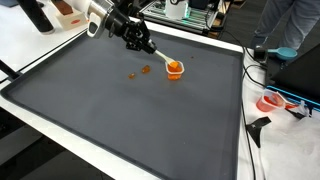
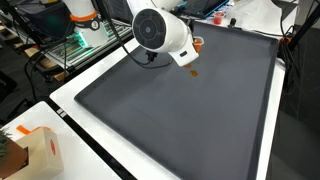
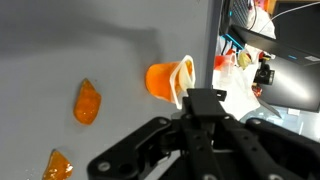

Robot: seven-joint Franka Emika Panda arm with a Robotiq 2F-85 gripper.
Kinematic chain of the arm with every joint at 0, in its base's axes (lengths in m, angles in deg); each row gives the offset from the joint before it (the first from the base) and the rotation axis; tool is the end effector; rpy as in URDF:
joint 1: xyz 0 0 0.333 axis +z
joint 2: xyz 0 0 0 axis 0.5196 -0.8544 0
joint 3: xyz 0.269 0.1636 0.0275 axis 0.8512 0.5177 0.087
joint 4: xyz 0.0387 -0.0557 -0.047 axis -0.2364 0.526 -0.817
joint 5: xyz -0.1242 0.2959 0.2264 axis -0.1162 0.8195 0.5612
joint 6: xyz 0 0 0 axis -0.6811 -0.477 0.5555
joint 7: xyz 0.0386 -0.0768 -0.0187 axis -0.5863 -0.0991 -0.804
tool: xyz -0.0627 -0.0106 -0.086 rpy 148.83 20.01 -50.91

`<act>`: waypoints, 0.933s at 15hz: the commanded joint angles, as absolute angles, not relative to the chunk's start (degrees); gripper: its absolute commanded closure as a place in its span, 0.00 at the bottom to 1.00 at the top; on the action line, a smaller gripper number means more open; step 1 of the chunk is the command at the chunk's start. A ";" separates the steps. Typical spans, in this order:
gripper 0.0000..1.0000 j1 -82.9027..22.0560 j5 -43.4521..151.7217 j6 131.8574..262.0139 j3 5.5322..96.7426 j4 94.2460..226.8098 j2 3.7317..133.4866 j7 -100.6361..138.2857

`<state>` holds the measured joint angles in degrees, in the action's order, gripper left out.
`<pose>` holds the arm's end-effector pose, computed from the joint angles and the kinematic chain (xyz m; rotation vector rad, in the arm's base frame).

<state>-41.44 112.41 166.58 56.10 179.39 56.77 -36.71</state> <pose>0.5743 -0.0241 0.2189 -2.1329 -0.1738 0.0833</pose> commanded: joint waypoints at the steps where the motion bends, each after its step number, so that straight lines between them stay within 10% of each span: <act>1: 0.97 -42.02 114.32 164.02 55.20 177.86 55.30 -35.87; 14: 0.97 -43.19 117.18 155.95 53.57 174.16 56.67 -33.16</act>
